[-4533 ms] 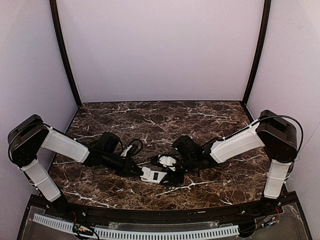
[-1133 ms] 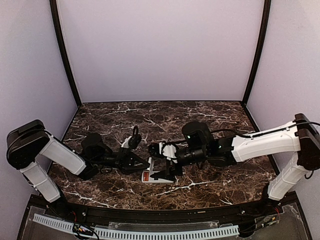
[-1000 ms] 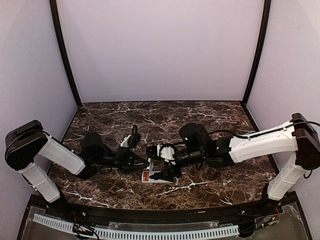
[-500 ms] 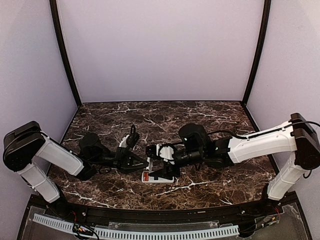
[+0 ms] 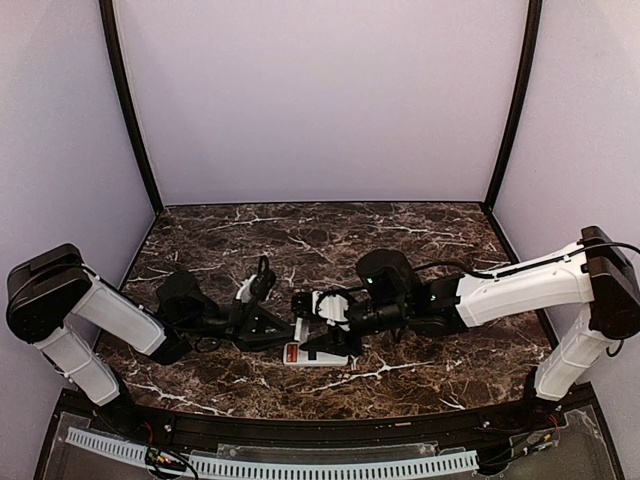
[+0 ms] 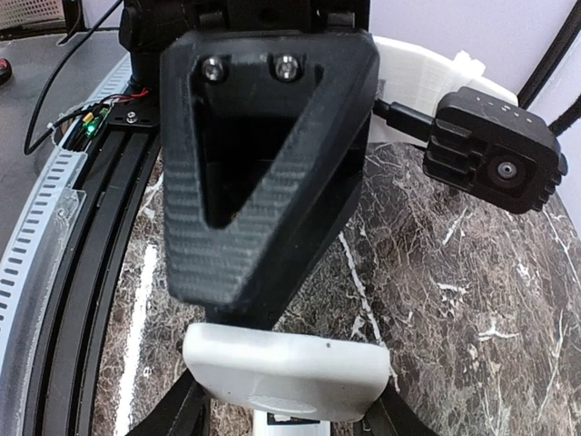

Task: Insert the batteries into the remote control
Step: Pass from the left arm to the right

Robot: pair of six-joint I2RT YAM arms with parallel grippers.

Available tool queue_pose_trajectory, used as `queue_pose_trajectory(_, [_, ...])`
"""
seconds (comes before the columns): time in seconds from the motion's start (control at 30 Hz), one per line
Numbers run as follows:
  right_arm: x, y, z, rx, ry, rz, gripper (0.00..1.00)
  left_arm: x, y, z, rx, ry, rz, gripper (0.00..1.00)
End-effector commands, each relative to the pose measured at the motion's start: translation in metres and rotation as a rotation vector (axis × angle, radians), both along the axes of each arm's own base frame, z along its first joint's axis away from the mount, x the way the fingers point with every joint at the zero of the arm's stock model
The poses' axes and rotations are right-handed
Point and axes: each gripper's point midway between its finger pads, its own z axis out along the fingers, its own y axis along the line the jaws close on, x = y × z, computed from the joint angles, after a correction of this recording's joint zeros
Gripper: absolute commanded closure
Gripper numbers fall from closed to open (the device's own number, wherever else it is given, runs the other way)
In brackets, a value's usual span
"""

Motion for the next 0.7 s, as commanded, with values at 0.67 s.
queue_pose_trajectory(0.67, [0.014,-0.008,-0.033,-0.250,0.095,-0.115,0.63,0.019,0.023,-0.043,0.428,-0.329,0.107,0.63])
